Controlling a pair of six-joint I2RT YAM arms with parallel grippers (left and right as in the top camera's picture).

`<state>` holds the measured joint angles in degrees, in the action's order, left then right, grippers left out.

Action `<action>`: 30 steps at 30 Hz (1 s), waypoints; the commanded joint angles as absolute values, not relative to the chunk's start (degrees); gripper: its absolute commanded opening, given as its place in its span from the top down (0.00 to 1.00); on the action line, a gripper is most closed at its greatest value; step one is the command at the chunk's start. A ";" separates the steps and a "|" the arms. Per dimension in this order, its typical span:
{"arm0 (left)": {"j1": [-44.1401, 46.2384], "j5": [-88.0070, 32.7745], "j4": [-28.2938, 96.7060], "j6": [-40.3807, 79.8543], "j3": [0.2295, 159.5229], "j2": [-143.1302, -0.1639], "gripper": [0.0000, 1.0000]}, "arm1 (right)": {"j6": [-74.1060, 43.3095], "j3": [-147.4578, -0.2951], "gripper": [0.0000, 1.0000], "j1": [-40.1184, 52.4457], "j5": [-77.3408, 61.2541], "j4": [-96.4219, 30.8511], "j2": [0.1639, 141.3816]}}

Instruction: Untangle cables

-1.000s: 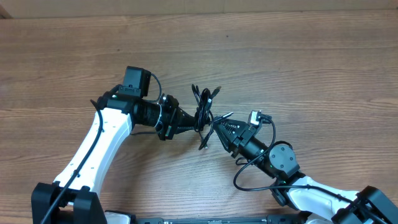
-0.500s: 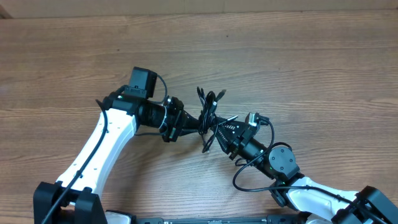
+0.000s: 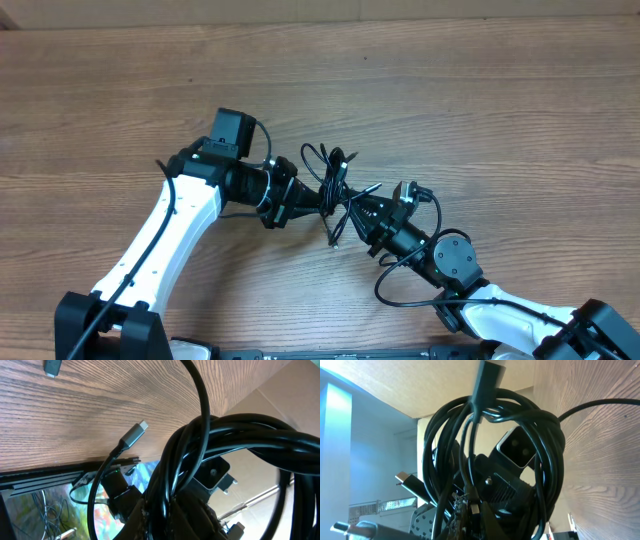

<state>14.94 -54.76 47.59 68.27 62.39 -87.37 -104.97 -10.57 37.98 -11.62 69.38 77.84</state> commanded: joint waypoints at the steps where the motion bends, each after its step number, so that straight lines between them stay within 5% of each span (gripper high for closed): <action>1: 15.79 -55.33 47.31 68.58 63.48 -86.50 0.95 | -105.23 -11.03 0.96 38.28 -11.99 68.86 77.80; 19: 14.15 -55.53 45.60 61.36 63.48 -86.50 0.96 | -90.89 -11.00 0.96 38.17 5.08 37.91 77.80; 24: 12.51 -55.16 45.63 58.65 63.48 -86.50 0.96 | -89.71 -10.98 0.94 38.17 5.32 37.78 77.80; 30: 11.33 -54.96 45.58 58.67 63.48 -86.50 0.96 | -90.00 -10.98 0.39 38.17 -4.73 49.41 77.80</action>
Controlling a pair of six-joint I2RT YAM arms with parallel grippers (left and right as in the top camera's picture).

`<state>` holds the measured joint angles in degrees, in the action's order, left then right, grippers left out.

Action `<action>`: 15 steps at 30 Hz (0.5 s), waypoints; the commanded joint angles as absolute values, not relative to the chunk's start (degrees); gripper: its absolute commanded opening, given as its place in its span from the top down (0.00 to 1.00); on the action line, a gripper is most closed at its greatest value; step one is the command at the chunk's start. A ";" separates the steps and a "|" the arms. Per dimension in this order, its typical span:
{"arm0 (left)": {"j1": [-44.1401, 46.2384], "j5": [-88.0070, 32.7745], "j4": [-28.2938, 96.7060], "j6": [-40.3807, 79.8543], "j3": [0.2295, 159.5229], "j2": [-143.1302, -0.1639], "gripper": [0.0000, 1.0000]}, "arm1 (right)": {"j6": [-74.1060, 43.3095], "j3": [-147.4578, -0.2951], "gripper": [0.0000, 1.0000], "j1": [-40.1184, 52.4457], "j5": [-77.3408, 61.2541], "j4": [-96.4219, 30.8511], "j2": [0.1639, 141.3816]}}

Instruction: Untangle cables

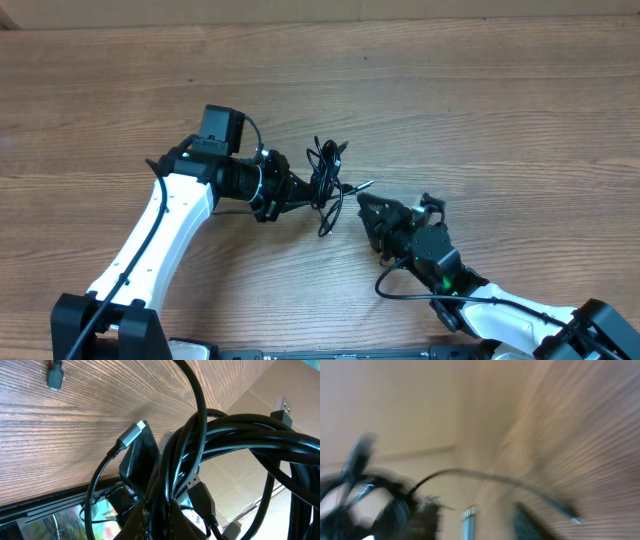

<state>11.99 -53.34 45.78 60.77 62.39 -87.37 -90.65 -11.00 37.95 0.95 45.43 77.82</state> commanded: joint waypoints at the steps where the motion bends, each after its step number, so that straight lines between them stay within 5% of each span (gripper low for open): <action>1: 11.25 -54.76 45.58 58.67 63.48 -86.50 0.96 | -90.61 -10.98 0.30 38.17 -6.61 51.88 77.80; 7: 11.20 -52.23 45.58 58.67 63.48 -86.50 0.96 | -105.14 -10.98 0.16 38.20 -10.15 55.22 77.80; 15: 11.27 -50.39 45.56 58.65 63.48 -86.50 0.96 | -114.26 -11.00 0.21 38.20 -6.07 55.92 77.80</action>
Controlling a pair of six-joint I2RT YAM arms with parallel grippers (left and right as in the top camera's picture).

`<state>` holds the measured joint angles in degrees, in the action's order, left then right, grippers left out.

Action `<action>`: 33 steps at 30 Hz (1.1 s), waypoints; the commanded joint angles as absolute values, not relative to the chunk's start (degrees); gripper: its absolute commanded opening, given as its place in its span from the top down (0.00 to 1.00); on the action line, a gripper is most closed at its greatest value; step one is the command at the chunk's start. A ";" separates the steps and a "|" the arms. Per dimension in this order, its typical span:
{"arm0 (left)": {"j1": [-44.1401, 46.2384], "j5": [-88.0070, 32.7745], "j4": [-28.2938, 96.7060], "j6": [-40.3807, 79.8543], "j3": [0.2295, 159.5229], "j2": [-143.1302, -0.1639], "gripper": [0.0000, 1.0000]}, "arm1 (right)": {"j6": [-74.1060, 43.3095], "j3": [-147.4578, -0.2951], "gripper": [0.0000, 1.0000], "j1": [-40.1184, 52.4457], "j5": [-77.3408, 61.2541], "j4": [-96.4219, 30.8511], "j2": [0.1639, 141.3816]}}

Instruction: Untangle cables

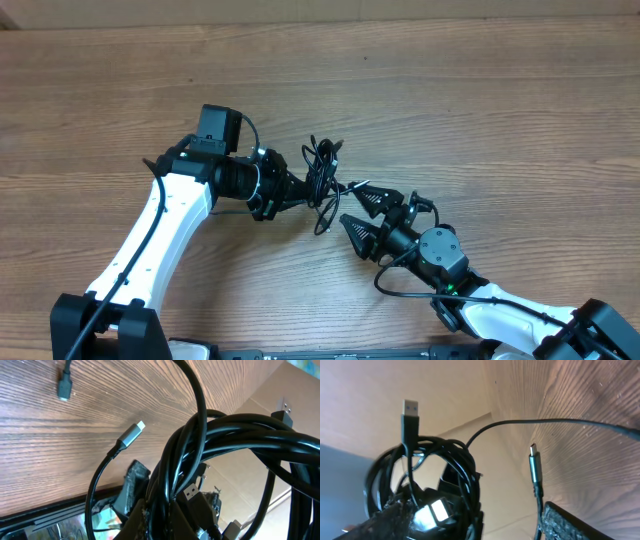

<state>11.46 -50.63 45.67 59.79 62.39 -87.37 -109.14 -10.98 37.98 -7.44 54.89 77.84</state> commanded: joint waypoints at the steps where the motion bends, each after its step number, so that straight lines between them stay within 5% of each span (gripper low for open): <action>1: 11.27 -50.30 45.54 58.48 63.48 -86.50 0.95 | -114.24 -11.00 0.23 38.20 -6.07 56.42 77.80; 14: 15.59 -46.26 42.30 57.43 63.48 -86.50 0.96 | -114.24 -11.97 0.36 38.20 -5.41 59.99 77.80; 19: 18.85 -45.80 40.34 57.47 63.48 -86.50 0.96 | -114.21 -12.21 0.48 38.20 -5.39 59.90 77.80; 29: 20.03 -45.19 39.72 57.43 63.48 -86.50 0.96 | -113.27 -12.21 0.96 38.20 -5.41 57.74 77.80; 33: 18.20 -48.77 38.74 57.01 63.48 -86.50 0.96 | -107.20 -12.19 0.96 38.17 -2.55 49.93 77.80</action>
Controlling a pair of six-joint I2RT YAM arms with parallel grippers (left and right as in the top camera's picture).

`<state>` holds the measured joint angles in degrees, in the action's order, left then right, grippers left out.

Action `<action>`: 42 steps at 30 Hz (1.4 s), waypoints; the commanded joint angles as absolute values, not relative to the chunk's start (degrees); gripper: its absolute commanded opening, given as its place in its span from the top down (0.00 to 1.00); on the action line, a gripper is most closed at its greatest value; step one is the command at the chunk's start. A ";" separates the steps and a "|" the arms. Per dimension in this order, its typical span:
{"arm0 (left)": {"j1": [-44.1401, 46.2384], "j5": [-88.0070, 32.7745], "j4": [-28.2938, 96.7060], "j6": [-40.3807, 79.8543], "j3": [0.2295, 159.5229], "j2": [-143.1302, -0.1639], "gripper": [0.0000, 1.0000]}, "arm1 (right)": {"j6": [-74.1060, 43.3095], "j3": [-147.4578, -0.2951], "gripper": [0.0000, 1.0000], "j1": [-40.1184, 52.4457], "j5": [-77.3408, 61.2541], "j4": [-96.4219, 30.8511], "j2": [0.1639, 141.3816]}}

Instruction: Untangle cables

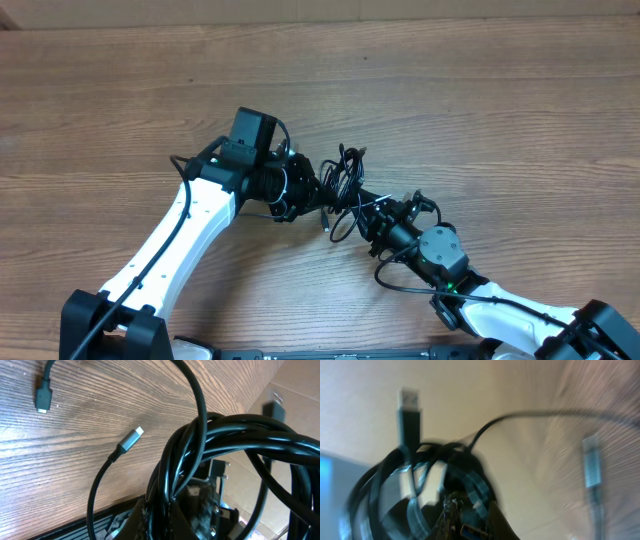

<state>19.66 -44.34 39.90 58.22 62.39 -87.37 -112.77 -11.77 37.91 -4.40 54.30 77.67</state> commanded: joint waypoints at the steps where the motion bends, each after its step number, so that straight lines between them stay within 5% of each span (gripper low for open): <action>1: 17.52 -49.21 38.76 56.05 63.48 -86.50 0.96 | -105.80 -12.19 0.96 38.17 -0.78 47.00 77.80; 13: 9.30 -49.56 43.92 36.93 63.48 -86.50 0.96 | -94.15 -12.19 0.96 38.17 12.10 33.65 77.80; 15: 9.13 -49.56 43.92 34.61 63.48 -86.50 0.96 | -90.08 -12.19 0.86 38.13 12.56 34.39 77.80; 17: 9.13 -49.56 43.68 31.14 63.48 -86.50 0.95 | -86.26 -12.19 0.59 38.13 13.26 34.89 77.80; 22: 9.13 -49.45 43.64 26.74 63.48 -86.50 0.96 | -83.35 -12.19 0.26 38.13 13.52 36.84 77.80; 30: 9.13 -45.52 43.59 25.80 63.48 -86.50 0.96 | -78.91 -12.19 0.09 38.13 12.80 42.94 77.80; 42: 10.00 -13.82 45.41 31.46 63.48 -86.50 0.96 | -78.91 -12.19 0.02 38.13 9.02 43.57 77.80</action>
